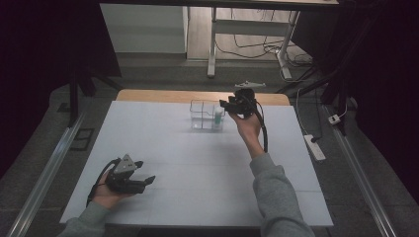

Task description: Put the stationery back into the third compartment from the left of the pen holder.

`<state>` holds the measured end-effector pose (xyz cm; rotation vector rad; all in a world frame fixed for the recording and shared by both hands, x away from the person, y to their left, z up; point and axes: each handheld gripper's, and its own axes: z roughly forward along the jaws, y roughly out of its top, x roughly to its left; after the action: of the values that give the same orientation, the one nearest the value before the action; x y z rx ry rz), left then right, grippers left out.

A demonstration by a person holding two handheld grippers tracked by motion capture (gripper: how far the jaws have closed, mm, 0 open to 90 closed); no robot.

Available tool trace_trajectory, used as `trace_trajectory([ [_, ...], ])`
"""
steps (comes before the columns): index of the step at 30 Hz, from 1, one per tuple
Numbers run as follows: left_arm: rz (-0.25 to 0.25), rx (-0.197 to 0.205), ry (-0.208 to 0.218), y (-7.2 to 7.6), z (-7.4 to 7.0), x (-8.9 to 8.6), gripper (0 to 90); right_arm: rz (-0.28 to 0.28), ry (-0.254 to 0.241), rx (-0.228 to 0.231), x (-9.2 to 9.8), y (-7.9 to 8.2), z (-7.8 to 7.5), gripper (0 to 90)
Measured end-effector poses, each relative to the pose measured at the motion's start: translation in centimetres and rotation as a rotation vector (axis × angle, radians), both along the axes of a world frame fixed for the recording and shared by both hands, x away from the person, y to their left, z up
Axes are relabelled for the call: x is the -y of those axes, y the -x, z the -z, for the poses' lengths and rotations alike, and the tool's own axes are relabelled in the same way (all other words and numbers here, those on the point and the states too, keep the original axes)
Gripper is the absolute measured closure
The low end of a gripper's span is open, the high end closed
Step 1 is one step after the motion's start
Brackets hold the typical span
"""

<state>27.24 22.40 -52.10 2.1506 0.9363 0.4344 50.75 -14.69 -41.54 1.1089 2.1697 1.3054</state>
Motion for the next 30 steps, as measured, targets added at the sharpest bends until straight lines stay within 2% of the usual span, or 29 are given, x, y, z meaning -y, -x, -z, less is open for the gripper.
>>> trace_trajectory([
  [7,0.001,0.002,-0.004,0.0,0.0,0.1,27.1,-0.037,-0.004,0.002,0.8,1.6,-0.3,47.1],
  [13,0.002,0.0,-0.006,0.0,0.1,0.2,27.0,-0.077,0.006,-0.003,2.2,3.7,0.4,46.5],
  [18,0.002,0.0,-0.004,0.0,0.0,0.2,27.0,-0.102,0.005,-0.032,4.2,6.1,1.6,45.5],
  [21,0.003,-0.001,-0.005,0.0,0.0,0.3,27.0,-0.114,0.011,-0.046,5.7,8.1,2.5,44.5],
  [27,0.002,-0.005,-0.007,-0.1,0.1,0.4,26.9,-0.111,0.051,-0.064,9.0,12.0,4.3,43.1],
  [30,0.001,-0.007,-0.01,-0.1,0.1,0.4,26.9,-0.109,0.061,-0.075,10.2,13.4,4.9,42.6],
])
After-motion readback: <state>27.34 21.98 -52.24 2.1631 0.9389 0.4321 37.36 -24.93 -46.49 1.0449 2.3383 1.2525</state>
